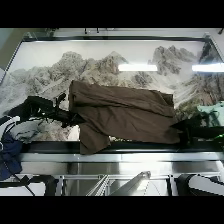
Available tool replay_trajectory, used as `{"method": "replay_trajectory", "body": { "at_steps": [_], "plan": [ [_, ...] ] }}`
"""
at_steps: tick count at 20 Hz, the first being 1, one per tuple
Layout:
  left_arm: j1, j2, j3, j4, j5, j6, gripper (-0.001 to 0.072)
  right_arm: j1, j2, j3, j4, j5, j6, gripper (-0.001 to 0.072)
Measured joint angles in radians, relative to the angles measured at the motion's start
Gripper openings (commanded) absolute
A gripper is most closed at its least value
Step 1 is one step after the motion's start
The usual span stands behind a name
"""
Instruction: Fold the shirts.
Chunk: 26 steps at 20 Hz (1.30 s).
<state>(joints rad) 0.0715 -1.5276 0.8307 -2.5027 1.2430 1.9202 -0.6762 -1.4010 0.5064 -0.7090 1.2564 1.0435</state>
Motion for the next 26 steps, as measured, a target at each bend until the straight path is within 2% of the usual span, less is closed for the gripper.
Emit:
{"method": "replay_trajectory", "body": {
  "at_steps": [1, 2, 3, 4, 7, 10, 12, 14, 17, 19, 21, 24, 26],
  "plan": [
    [0.003, 0.002, 0.002, -0.001, 0.003, 0.000, 0.0021, 0.032, -0.008, -0.005, -0.018, -0.001, -0.005, 0.0212],
    [0.005, 0.003, 0.002, -0.002, 0.010, 0.000, 0.0021, 0.070, -0.013, -0.011, -0.043, 0.005, -0.018, 0.0099],
    [0.006, 0.005, 0.005, -0.007, 0.023, 0.006, 0.0021, 0.107, -0.016, -0.014, -0.039, 0.016, -0.043, 0.0026],
    [0.008, 0.007, 0.013, -0.020, 0.040, 0.019, 0.0020, 0.138, -0.014, -0.014, -0.003, 0.047, -0.072, 0.0025],
    [0.010, 0.060, 0.089, -0.115, 0.185, 0.083, 0.0020, 0.208, 0.067, 0.007, 0.282, 0.269, -0.184, 0.0025],
    [0.024, 0.239, 0.267, -0.297, 0.399, 0.148, 0.0021, 0.209, 0.330, 0.090, 0.697, 0.442, -0.250, 0.0024],
    [0.065, 0.391, 0.461, -0.376, 0.475, 0.159, 0.0022, 0.146, 0.541, 0.212, 0.925, 0.444, -0.271, 0.0023],
    [0.152, 0.517, 0.707, -0.412, 0.504, 0.165, 0.0023, 0.041, 0.726, 0.375, 1.019, 0.319, -0.279, 0.0022],
    [0.317, 0.621, 1.053, -0.333, 0.482, 0.176, 0.0024, -0.098, 0.907, 0.605, 0.970, 0.040, -0.272, 0.0022],
    [0.384, 0.639, 1.165, -0.270, 0.443, 0.174, 0.0025, -0.137, 0.953, 0.682, 0.872, -0.073, -0.206, 0.0022],
    [0.381, 0.623, 1.161, -0.226, 0.416, 0.157, 0.0024, -0.135, 0.967, 0.706, 0.787, -0.136, -0.148, 0.0022],
    [0.327, 0.571, 1.119, -0.207, 0.405, 0.138, 0.0024, -0.108, 0.982, 0.721, 0.671, -0.217, -0.123, 0.0021],
    [0.316, 0.532, 1.092, -0.170, 0.406, 0.122, 0.0024, -0.100, 0.977, 0.724, 0.485, -0.294, -0.033, 0.0022]
  ]
}}
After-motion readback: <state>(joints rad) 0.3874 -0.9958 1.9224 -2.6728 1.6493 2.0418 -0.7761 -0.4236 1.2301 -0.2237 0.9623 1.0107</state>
